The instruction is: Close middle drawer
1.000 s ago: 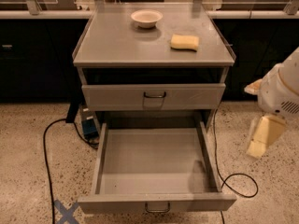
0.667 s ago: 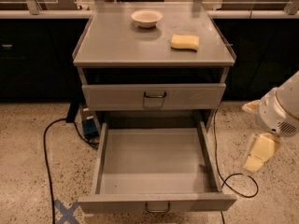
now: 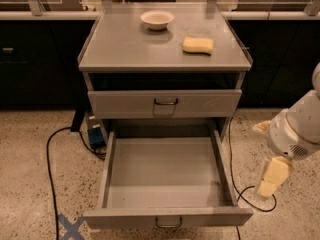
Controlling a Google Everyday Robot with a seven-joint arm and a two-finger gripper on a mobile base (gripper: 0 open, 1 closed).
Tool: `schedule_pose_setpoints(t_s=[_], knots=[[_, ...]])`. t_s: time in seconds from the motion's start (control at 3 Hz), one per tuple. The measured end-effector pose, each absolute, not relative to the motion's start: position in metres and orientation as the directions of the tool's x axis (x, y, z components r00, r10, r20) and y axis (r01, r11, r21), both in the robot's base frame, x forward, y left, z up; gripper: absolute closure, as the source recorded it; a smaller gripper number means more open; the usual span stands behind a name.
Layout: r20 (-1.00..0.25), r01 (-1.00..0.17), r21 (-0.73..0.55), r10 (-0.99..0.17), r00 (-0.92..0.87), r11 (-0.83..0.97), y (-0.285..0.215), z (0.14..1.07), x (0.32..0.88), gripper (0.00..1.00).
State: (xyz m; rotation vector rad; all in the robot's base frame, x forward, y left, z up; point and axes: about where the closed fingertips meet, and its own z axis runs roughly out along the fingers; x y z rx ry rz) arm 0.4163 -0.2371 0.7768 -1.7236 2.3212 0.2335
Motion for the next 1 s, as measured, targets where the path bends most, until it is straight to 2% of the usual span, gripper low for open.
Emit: schedule_pose_setpoints(t_s=[1.0], knots=[[-0.384, -0.930, 0.240, -0.853, -0.354, 0.278, -0.215, 0.645, 0.340, 0.00]])
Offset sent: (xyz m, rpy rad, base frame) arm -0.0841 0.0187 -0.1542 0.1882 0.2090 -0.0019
